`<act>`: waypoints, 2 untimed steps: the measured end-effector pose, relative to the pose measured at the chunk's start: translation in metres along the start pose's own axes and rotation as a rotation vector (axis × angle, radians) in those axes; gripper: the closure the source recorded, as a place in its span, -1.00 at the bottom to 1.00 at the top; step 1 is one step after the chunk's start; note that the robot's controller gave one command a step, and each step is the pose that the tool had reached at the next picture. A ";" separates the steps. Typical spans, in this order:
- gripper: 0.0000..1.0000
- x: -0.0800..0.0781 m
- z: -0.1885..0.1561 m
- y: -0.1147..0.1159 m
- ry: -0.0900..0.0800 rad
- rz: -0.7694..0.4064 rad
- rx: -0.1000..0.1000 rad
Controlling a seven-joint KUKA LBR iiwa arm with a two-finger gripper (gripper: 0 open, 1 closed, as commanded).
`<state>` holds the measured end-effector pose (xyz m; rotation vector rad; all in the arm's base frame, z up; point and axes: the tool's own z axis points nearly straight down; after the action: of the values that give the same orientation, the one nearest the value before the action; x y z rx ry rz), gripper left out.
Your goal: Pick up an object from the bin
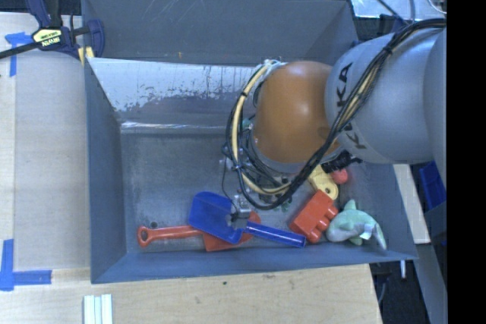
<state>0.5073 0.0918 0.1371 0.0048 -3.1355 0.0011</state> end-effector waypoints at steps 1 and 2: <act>-1.00 -0.002 -0.004 0.000 -0.008 0.003 -0.001; -1.00 -0.024 0.054 0.013 -0.005 -0.364 0.000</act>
Offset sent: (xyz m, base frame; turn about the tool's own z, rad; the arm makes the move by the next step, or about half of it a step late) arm 0.0255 0.0151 -0.0650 -0.4211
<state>0.5313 0.1050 0.0834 0.5731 -3.0878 -0.0005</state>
